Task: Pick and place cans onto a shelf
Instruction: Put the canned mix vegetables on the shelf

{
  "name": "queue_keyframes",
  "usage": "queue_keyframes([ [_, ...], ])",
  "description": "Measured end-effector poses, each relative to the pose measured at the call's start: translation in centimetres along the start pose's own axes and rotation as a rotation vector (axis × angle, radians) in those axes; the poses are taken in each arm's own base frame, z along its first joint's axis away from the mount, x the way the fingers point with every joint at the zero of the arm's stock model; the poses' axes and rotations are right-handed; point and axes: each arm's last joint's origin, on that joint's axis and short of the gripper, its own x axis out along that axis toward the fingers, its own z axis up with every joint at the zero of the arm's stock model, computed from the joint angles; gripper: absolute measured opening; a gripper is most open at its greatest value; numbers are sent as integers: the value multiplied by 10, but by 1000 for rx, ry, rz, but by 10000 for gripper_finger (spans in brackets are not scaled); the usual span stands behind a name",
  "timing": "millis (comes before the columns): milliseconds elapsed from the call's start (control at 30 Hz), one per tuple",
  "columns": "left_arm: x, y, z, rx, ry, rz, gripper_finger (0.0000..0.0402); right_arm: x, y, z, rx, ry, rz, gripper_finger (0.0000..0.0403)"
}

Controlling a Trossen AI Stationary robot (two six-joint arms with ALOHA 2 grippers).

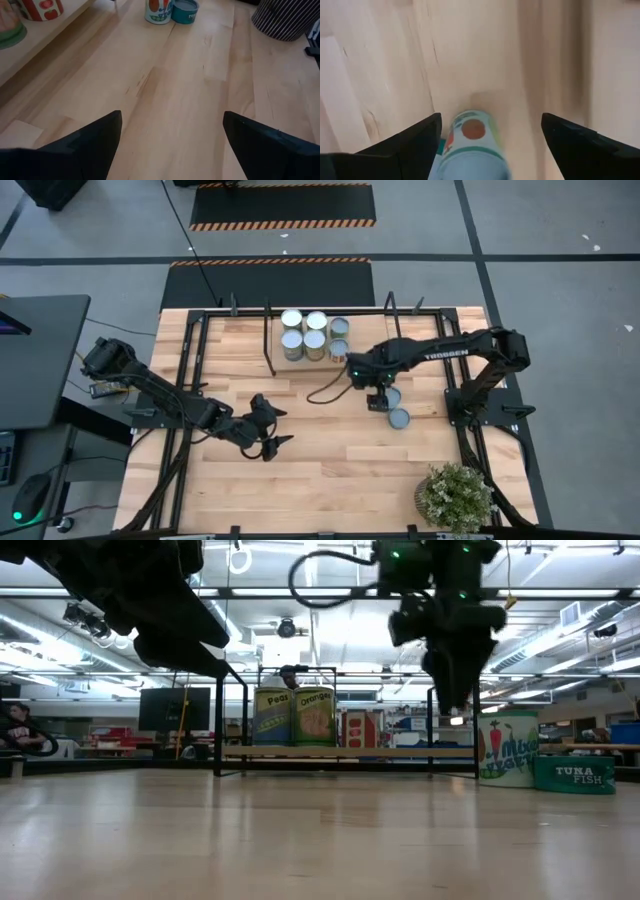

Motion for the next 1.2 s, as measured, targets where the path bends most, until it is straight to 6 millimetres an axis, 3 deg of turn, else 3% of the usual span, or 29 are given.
queue_keyframes([
  [200,0,0,0,0,0,2,354,23,6,-20,24,40,-15,350],
  [533,0,0,0,-21,0,0,354,38,13,-35,52,103,-47,350],
  [1000,0,0,0,8,8,-11,354,39,12,-43,18,166,-93,348],
  [1200,0,0,0,1,8,-10,354,28,13,-34,-7,135,-88,346],
])
